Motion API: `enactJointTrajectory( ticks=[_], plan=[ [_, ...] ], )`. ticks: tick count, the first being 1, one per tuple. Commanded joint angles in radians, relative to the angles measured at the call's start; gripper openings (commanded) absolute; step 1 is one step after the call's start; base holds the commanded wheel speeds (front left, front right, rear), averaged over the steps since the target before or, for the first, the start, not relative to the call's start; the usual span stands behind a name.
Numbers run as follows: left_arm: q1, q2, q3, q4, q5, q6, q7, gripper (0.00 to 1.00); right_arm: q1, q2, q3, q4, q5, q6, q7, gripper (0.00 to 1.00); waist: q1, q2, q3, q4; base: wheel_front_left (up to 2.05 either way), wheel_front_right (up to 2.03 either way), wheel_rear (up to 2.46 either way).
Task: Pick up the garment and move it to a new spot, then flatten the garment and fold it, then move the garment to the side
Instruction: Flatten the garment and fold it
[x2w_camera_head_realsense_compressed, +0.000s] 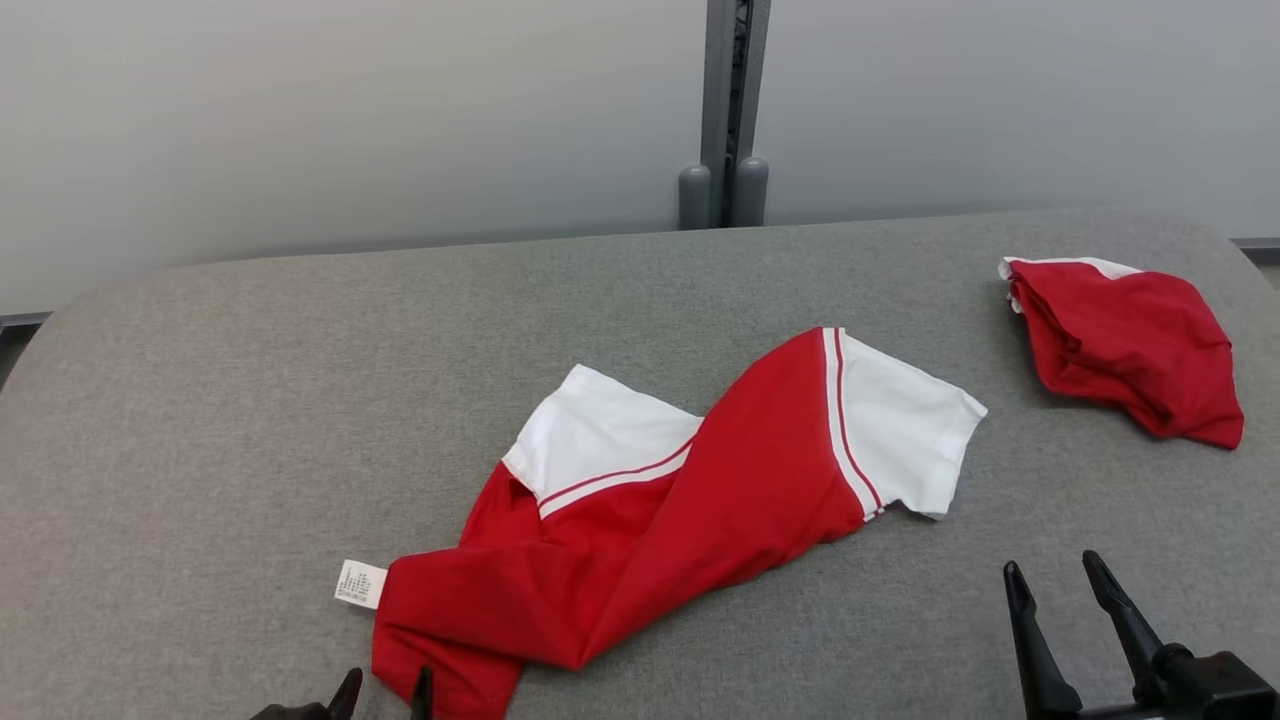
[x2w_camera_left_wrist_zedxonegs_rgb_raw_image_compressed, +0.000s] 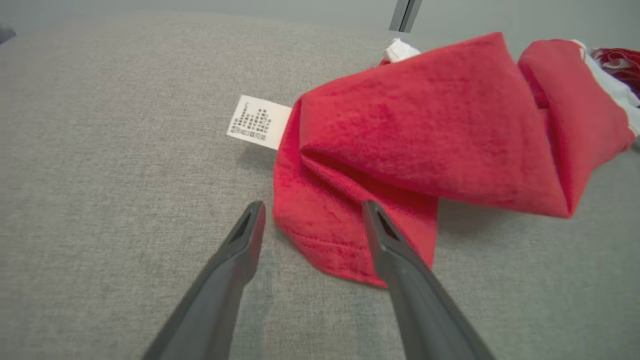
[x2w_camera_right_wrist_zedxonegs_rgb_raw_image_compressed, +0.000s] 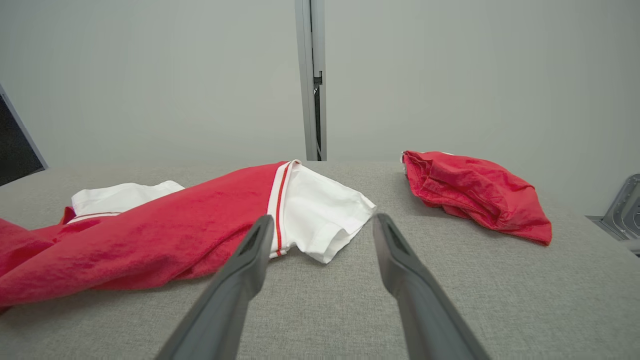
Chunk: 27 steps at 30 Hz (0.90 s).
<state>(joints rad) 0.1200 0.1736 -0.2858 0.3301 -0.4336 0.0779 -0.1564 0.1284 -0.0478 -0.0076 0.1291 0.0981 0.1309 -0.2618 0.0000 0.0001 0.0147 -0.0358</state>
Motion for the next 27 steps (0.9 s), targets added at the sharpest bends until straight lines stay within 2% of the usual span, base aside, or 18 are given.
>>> enactJointTrajectory(
  ticks=[1,8,9,10,11,13,18,23,27],
  plan=[
    [-0.028,0.003,0.013,0.01,-0.018,-0.005,0.002,1.0,-0.014,-0.005,-0.005,-0.004,0.006,0.0,-0.005,1.0,0.0,-0.0001,0.024,-0.023,0.0,0.0,0.0],
    [-0.07,-0.007,0.042,0.077,-0.075,-0.035,0.002,1.0,-0.022,-0.005,-0.009,-0.005,0.004,0.0,-0.005,1.0,0.0,-0.0001,0.054,-0.044,0.0,0.0,0.0],
    [-0.078,-0.004,0.041,0.096,-0.079,-0.042,0.007,0.85,-0.023,-0.005,-0.009,-0.004,0.004,0.0,-0.005,1.0,0.0,-0.0001,0.056,-0.046,0.0,0.0,0.0],
    [-0.085,-0.004,0.043,0.116,-0.087,-0.046,0.013,0.14,-0.025,-0.005,-0.008,-0.003,0.003,0.0,-0.005,1.0,0.0,-0.0001,0.058,-0.048,0.0,0.0,0.0],
    [-0.093,-0.006,0.042,0.132,-0.094,-0.054,0.02,0.0,-0.028,-0.005,-0.007,-0.002,0.003,0.0,-0.005,1.0,0.0,-0.0001,0.059,-0.05,0.0,0.0,0.0],
    [-0.108,-0.005,0.044,0.154,-0.11,-0.067,0.035,0.0,-0.032,-0.005,-0.008,0.0,0.002,0.0,-0.005,1.0,0.0,-0.0001,0.06,-0.053,0.0,0.0,0.0],
    [-0.142,0.034,0.098,0.122,-0.114,-0.046,-0.019,0.0,-0.028,-0.005,-0.015,-0.001,0.001,0.0,-0.005,1.0,0.0,-0.0001,0.052,-0.043,0.0,0.0,0.0],
    [-0.173,0.093,0.146,0.009,-0.06,-0.01,-0.087,0.0,-0.023,-0.005,-0.017,-0.002,-0.002,0.0,-0.005,1.0,0.0,-0.0001,0.045,-0.021,0.0,0.0,0.0],
    [-0.149,0.106,0.175,-0.1,-0.009,0.002,-0.107,0.0,-0.021,-0.005,-0.02,-0.005,0.0,0.0,-0.005,1.0,0.0,-0.0001,0.041,0.002,0.0,0.0,0.0]
  ],
)
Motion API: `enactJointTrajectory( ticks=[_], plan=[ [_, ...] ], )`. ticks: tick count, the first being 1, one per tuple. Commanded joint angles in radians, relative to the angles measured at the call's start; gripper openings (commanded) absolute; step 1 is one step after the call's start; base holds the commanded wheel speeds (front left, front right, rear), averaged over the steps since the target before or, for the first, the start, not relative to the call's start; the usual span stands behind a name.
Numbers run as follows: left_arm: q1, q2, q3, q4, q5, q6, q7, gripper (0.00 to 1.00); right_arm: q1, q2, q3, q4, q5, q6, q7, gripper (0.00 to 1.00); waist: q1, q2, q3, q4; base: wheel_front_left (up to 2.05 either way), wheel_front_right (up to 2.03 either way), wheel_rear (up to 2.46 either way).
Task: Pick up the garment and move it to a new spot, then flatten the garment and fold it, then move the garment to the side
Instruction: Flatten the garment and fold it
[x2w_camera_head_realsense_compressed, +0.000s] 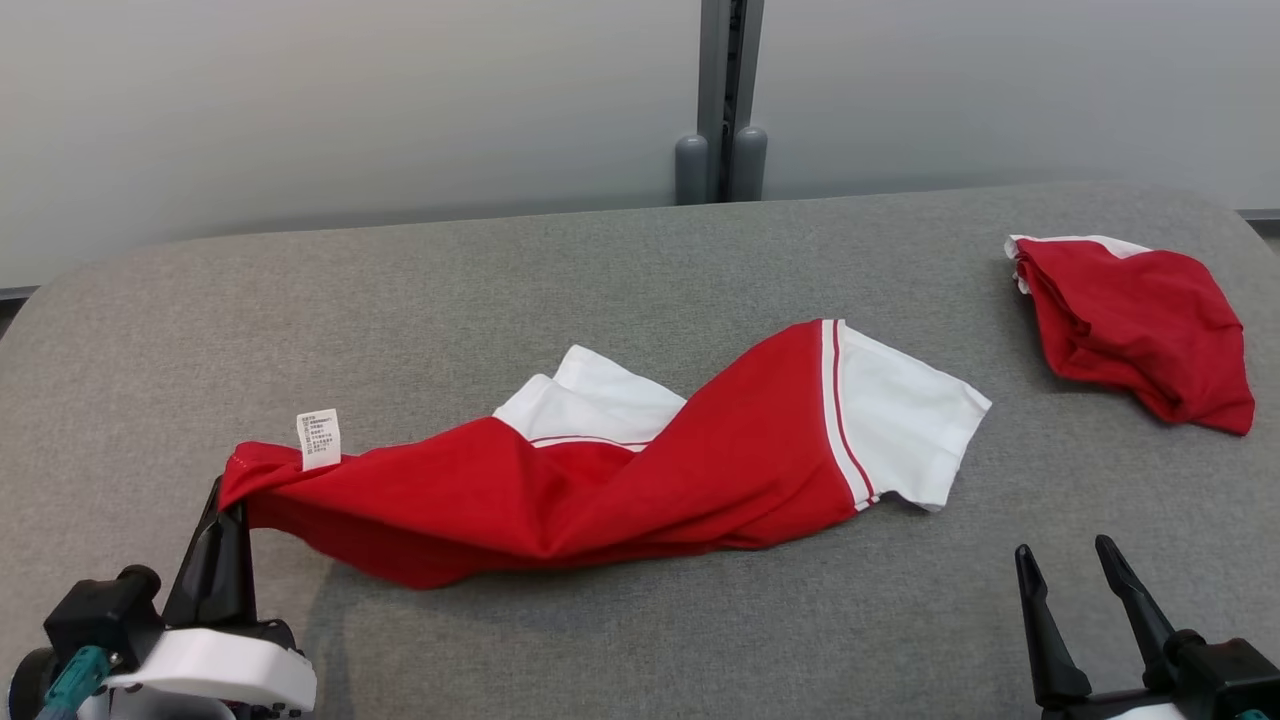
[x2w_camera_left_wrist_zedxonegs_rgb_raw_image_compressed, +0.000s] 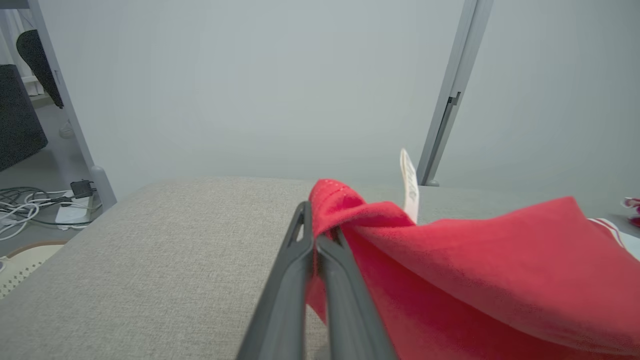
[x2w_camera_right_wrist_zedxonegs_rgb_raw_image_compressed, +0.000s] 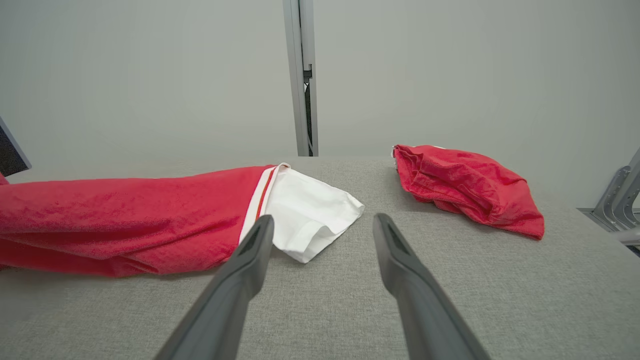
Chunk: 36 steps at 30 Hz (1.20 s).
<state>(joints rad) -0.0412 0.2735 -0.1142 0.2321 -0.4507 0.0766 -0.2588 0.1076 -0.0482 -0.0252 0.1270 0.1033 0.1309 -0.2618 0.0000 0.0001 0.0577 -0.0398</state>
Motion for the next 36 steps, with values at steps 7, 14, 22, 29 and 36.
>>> enactJointTrajectory(
  ticks=[7,14,22,29,36],
  plan=[
    [0.124,-0.042,0.072,-0.093,0.056,-0.005,-0.007,0.0,0.012,-0.005,-0.004,-0.003,-0.005,0.0,-0.005,1.0,0.0,-0.0001,-0.016,0.052,0.0,0.0,0.0],
    [0.234,-0.09,0.041,0.003,0.03,-0.048,0.019,0.0,0.02,-0.005,-0.005,-0.001,-0.016,0.0,-0.005,1.0,0.0,-0.0001,-0.026,0.097,0.0,0.0,0.0],
    [0.23,-0.117,0.0,0.132,0.011,-0.072,0.059,1.0,0.02,-0.005,-0.001,0.001,-0.025,0.0,-0.005,1.0,0.0,-0.0001,-0.023,0.129,0.0,0.0,0.0],
    [0.24,-0.088,0.047,0.129,-0.014,-0.018,0.101,1.0,0.011,-0.005,0.001,-0.003,-0.03,0.0,-0.005,1.0,0.0,-0.0001,-0.018,0.124,0.0,0.0,0.0],
    [0.205,-0.044,0.072,-0.059,-0.014,0.012,0.146,1.0,0.0,-0.005,0.01,-0.004,-0.017,0.0,-0.005,1.0,0.0,-0.0001,0.002,0.085,0.0,0.0,0.0]
  ],
)
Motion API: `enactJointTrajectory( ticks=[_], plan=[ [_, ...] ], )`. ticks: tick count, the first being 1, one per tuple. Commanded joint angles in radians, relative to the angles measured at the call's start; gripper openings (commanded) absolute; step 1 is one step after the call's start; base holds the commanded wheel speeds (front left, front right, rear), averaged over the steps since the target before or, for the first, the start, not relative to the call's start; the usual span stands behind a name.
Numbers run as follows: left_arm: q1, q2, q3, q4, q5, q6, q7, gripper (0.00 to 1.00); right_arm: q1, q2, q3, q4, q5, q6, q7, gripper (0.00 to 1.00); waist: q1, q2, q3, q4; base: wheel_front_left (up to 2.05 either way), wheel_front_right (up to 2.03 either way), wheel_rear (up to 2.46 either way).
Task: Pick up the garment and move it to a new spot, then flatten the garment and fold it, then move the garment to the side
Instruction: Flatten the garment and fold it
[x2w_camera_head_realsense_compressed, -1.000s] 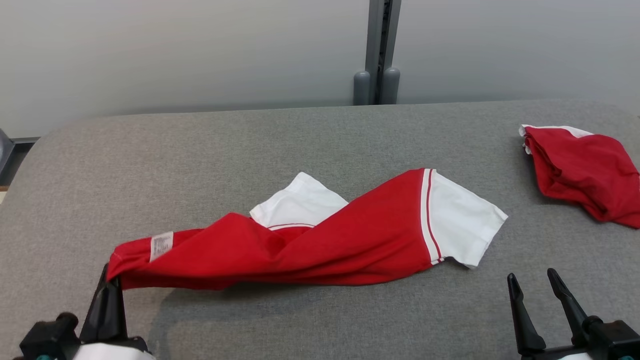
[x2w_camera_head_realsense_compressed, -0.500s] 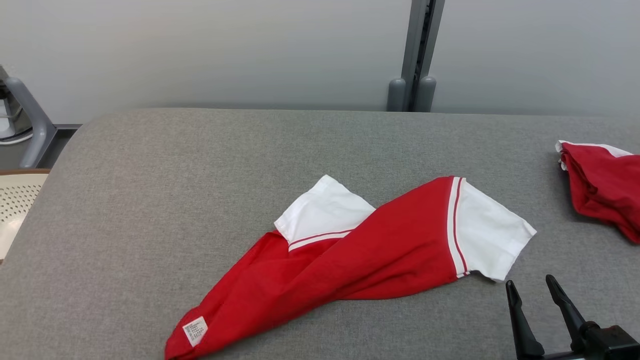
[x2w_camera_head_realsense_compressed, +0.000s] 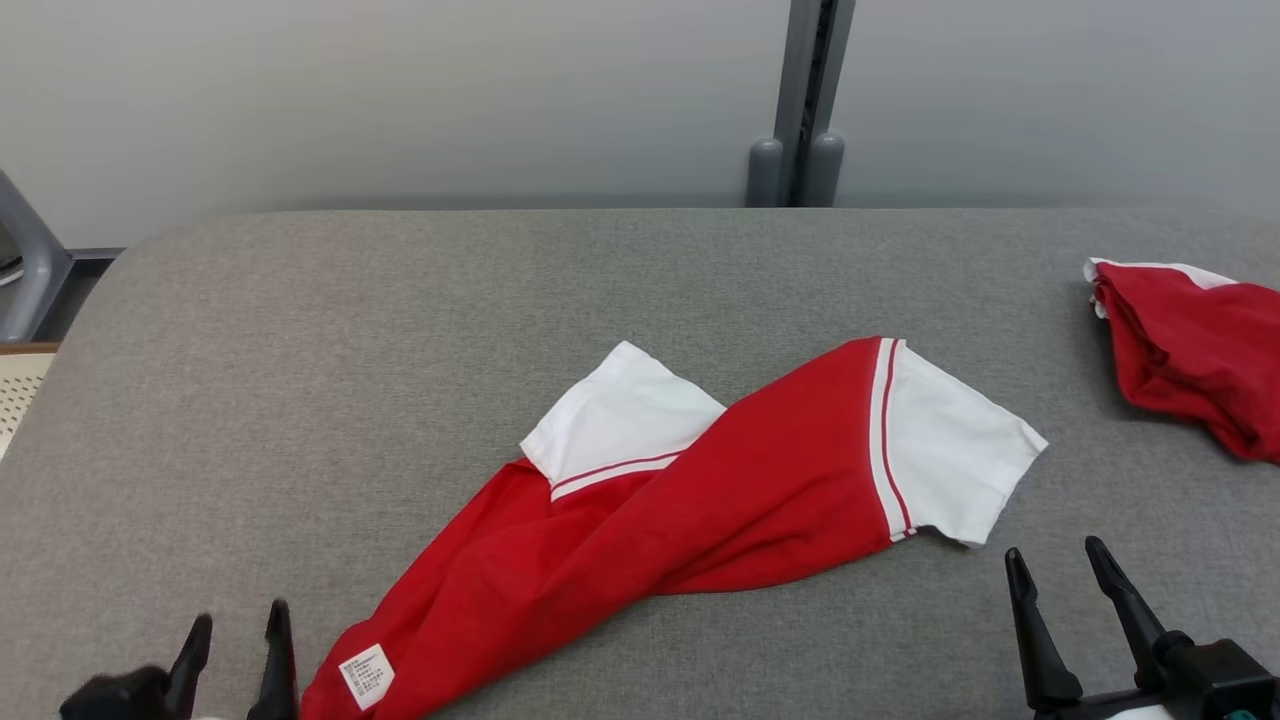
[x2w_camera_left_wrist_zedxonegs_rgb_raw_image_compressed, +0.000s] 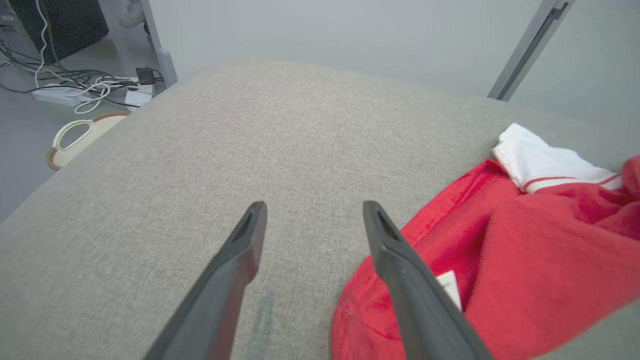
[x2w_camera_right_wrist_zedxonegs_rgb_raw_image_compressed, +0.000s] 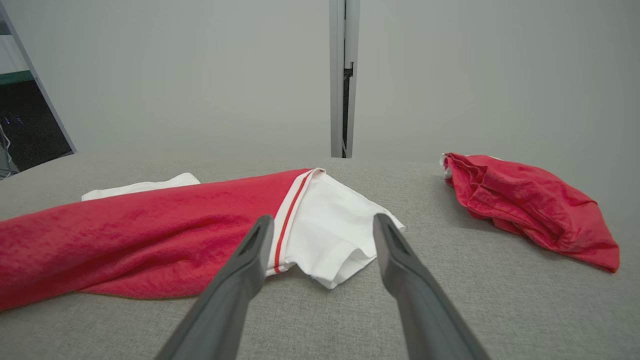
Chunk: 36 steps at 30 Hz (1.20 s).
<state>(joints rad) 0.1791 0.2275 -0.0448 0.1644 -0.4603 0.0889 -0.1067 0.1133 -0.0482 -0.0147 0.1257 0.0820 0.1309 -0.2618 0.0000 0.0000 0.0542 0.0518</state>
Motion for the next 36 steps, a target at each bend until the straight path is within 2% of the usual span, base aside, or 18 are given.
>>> enactJointTrajectory(
  ticks=[1,6,10,20,28,35,36],
  plan=[
    [-0.032,0.003,-0.005,-0.018,-0.004,-0.005,0.005,1.0,-0.01,-0.005,0.001,-0.004,0.005,0.0,-0.005,1.0,0.0,0.0,0.01,-0.015,0.0,0.0,0.0],
    [-0.168,-0.002,-0.071,-0.076,0.011,-0.031,0.084,1.0,-0.042,-0.005,0.013,-0.006,0.01,0.0,-0.005,1.0,0.0,0.0,0.05,-0.074,0.0,0.0,0.0],
    [-0.321,-0.012,-0.129,-0.012,0.02,-0.069,0.139,1.0,-0.066,-0.005,0.018,-0.007,0.014,0.0,-0.005,1.0,0.0,0.0,0.091,-0.133,0.0,0.0,0.0],
    [-0.66,-0.006,-0.222,0.337,0.068,-0.157,0.209,1.0,-0.116,-0.005,0.036,-0.009,0.034,0.0,-0.005,1.0,0.0,0.0,0.191,-0.273,0.0,0.0,0.0],
    [-0.81,0.02,-0.237,0.632,0.074,-0.177,0.229,1.0,-0.131,-0.004,0.067,-0.011,0.04,0.0,-0.005,1.0,0.0,0.0,0.224,-0.36,0.0,0.0,0.0],
    [-0.845,0.031,-0.241,0.765,0.071,-0.17,0.233,1.0,-0.126,-0.005,0.079,-0.008,0.055,0.0,-0.005,1.0,0.0,0.0,0.22,-0.384,0.0,0.0,0.0],
    [-0.848,0.026,-0.243,0.779,0.066,-0.177,0.235,0.58,-0.124,-0.005,0.08,-0.007,0.056,0.0,-0.005,1.0,0.0,0.0,0.217,-0.385,0.0,0.0,0.0]
  ],
)
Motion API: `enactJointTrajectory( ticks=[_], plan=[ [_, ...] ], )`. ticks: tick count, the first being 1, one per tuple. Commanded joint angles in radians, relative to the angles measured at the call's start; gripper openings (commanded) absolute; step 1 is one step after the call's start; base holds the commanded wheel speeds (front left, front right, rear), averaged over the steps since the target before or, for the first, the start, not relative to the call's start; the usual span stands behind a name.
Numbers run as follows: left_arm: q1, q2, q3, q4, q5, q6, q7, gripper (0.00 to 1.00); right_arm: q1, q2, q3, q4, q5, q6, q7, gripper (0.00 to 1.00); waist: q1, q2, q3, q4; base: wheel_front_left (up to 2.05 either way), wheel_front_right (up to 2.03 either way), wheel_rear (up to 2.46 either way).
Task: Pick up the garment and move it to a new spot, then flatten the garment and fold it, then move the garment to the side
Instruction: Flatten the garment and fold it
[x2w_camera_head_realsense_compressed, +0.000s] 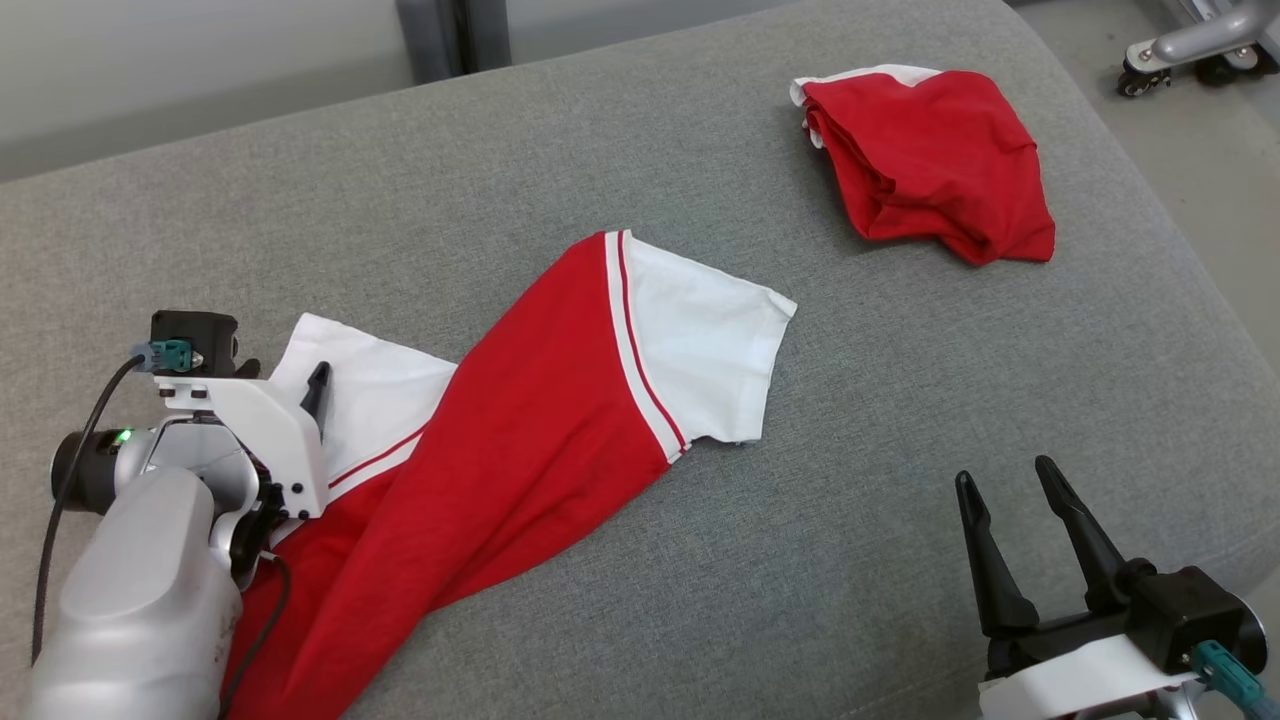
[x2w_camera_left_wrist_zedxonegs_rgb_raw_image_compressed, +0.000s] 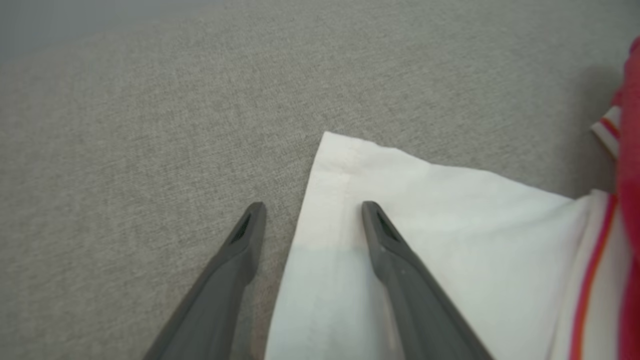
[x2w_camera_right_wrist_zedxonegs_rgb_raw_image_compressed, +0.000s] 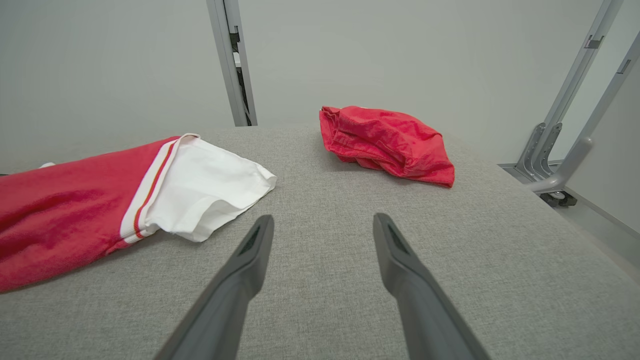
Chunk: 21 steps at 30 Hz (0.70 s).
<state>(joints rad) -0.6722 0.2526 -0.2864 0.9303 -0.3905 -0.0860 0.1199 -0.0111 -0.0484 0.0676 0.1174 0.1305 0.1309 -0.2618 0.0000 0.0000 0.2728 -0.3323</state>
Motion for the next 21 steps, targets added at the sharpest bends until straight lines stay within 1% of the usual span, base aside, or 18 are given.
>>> enactJointTrajectory(
  ticks=[1,2,5,8,10,15,18,21],
  plan=[
    [0.001,-0.006,-0.005,0.022,-0.009,-0.009,0.01,0.12,0.003,-0.004,-0.003,0.002,0.007,0.0,-0.005,1.0,0.0,0.0,-0.005,-0.001,0.0,0.0,0.0],
    [0.0,-0.013,-0.009,0.031,-0.016,-0.016,0.015,0.0,0.007,-0.005,-0.005,0.003,0.008,0.0,-0.005,1.0,0.0,0.0,-0.008,0.001,0.0,0.0,0.0],
    [-0.003,-0.039,-0.029,0.039,-0.042,-0.036,0.034,0.0,0.015,-0.004,-0.017,0.004,0.008,0.0,-0.005,1.0,0.0,0.0,-0.02,0.016,0.0,0.0,0.0],
    [-0.011,-0.053,-0.039,0.014,-0.075,-0.044,0.012,0.0,0.015,-0.004,-0.022,0.006,0.004,0.0,-0.005,1.0,0.0,0.0,-0.03,0.039,0.0,0.0,0.0],
    [-0.022,-0.057,-0.033,-0.014,-0.096,-0.045,-0.026,0.0,0.015,-0.004,-0.024,0.007,0.0,0.0,-0.005,1.0,0.0,0.0,-0.038,0.057,0.0,0.0,0.0],
    [-0.044,-0.038,0.004,-0.071,-0.135,-0.042,-0.13,0.0,0.023,-0.004,-0.029,0.01,-0.007,0.0,-0.005,1.0,0.0,0.0,-0.06,0.106,0.0,0.0,0.0],
    [-0.053,-0.007,0.036,-0.1,-0.146,-0.022,-0.169,0.0,0.034,-0.005,-0.034,0.012,-0.015,0.0,-0.005,1.0,0.0,0.0,-0.077,0.137,0.0,0.0,0.0],
    [-0.061,0.035,0.069,-0.129,-0.156,0.003,-0.19,0.0,0.04,-0.005,-0.04,0.014,-0.022,0.0,-0.005,1.0,0.0,0.0,-0.095,0.165,0.0,0.0,0.0]
  ],
)
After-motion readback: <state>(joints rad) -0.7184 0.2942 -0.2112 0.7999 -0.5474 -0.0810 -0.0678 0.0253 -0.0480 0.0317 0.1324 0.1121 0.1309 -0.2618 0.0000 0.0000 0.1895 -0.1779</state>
